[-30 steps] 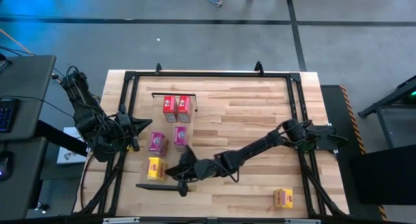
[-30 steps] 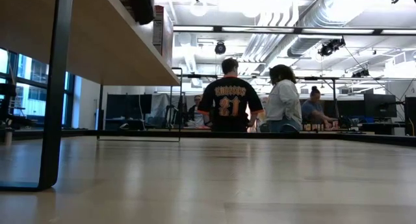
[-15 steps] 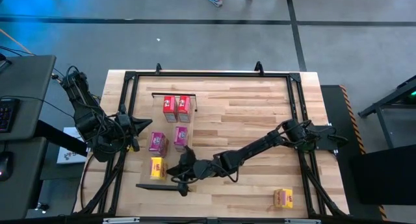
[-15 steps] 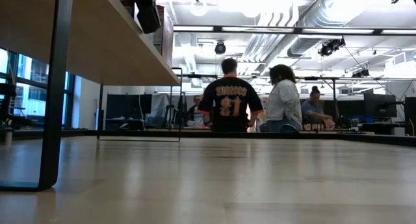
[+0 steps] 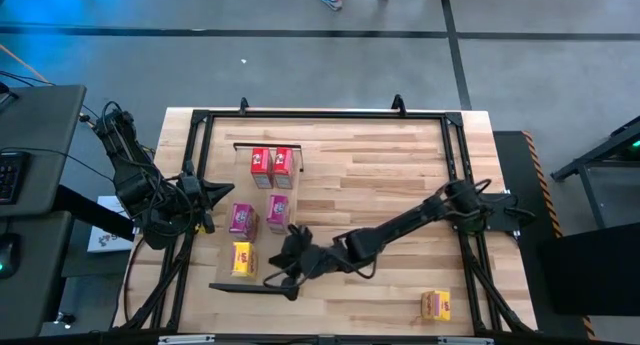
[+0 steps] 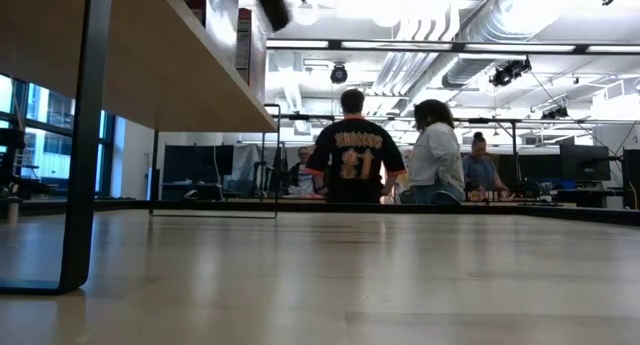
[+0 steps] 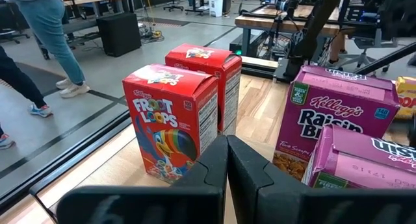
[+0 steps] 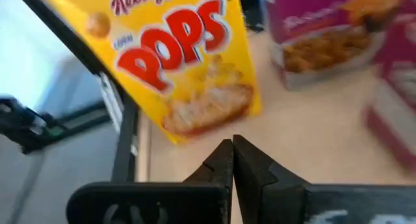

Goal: Stack cereal on shelf
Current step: Put the yellow cereal box on the shelf aligned with the yellow cereal box

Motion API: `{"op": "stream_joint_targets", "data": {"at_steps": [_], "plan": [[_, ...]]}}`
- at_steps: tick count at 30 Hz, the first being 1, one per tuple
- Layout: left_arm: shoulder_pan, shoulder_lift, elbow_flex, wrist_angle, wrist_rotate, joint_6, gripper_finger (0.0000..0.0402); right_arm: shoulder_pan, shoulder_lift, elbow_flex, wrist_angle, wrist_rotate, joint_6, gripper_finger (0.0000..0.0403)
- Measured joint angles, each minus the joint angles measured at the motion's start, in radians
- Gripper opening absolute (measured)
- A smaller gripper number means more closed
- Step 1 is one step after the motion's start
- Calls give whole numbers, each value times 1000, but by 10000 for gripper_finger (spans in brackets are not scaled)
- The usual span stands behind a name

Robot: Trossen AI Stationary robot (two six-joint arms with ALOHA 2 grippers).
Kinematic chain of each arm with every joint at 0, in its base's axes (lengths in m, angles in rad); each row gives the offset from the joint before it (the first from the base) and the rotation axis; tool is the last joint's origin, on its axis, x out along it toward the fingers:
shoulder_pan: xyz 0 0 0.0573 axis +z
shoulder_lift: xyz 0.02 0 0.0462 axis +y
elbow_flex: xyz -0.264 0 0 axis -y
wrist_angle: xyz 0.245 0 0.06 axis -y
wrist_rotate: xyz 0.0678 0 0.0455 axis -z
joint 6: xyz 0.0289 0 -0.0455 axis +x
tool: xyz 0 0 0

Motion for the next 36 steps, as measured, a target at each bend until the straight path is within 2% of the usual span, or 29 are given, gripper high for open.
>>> {"op": "stream_joint_targets", "data": {"at_steps": [5,9,11,14,18,19,20,25,31,36], "plan": [[0,0,0,0,10,0,0,44,-85,0,-229,122,0,0],[0,0,0,0,10,0,0,98,-146,0,-511,271,115,0],[0,0,0,0,10,0,0,123,-176,0,-697,345,231,0],[0,0,0,0,10,0,0,164,-221,0,-1029,429,491,0],[0,0,0,0,10,0,0,225,-284,0,-1499,459,932,0],[0,0,0,0,10,0,0,243,-299,-1,-1566,438,1036,0],[0,0,0,0,10,0,0,258,-325,-12,-1555,396,1084,0],[0,0,0,2,8,0,0,314,-452,-84,-1461,150,1111,0],[0,0,0,3,8,0,0,364,-472,-92,-1556,-205,1255,0],[0,0,0,7,7,0,0,379,-476,-96,-1553,-382,1362,12]]}}
